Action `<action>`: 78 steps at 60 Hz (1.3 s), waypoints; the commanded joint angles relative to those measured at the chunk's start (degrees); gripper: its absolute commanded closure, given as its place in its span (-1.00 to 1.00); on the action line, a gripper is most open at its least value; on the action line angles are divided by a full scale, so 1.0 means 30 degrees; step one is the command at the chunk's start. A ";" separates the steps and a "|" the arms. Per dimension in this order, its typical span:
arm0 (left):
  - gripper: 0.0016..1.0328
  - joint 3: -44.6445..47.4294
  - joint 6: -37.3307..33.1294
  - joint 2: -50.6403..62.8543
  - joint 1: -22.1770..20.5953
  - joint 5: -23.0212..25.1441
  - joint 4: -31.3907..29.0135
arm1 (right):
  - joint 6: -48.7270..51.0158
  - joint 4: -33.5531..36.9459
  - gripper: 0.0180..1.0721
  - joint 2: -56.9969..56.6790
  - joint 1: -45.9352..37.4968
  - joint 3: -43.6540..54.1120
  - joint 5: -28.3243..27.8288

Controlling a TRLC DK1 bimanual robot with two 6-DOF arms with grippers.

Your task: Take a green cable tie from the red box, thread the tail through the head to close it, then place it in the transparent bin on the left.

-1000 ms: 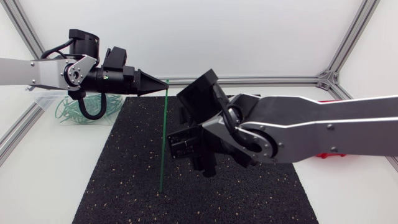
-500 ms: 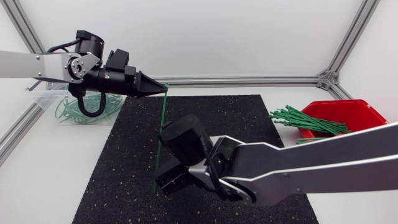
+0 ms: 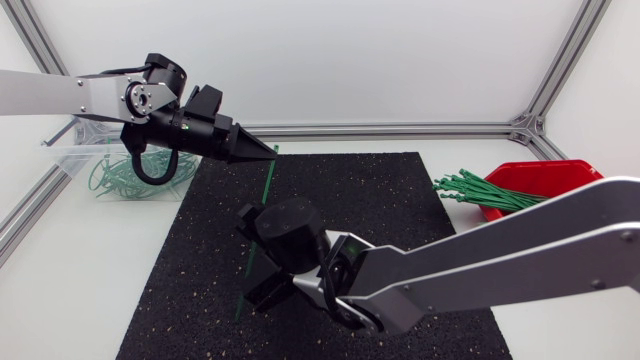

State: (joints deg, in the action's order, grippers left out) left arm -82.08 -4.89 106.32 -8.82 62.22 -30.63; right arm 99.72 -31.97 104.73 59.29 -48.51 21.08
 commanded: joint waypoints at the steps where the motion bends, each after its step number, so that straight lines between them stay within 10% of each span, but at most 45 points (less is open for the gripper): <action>1: 0.94 -0.0998 -0.1155 0.0916 -0.0136 -0.0260 -0.0951 | 0.0744 -0.0419 -0.61 0.0306 0.0365 0.0614 0.0092; 29: 0.94 -0.2287 -0.2971 0.1912 -0.0429 -0.0553 -0.3324 | 0.0509 -0.1444 -0.39 0.1507 0.2415 0.1376 0.0092; 47: 0.94 -0.2375 -0.3176 0.2088 -0.0341 -0.0553 -0.3412 | 0.0099 -0.1913 0.10 0.1858 0.3792 0.1786 0.0092; 78: 0.94 -0.2404 -0.4583 0.2059 -0.0547 -0.0524 -0.5082 | 0.0158 -0.2909 0.10 0.3558 0.4056 0.0936 0.0092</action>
State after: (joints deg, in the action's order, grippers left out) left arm -87.81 -16.64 111.09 -9.91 60.53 -44.77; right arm 100.33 -39.70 113.23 70.96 -44.75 21.26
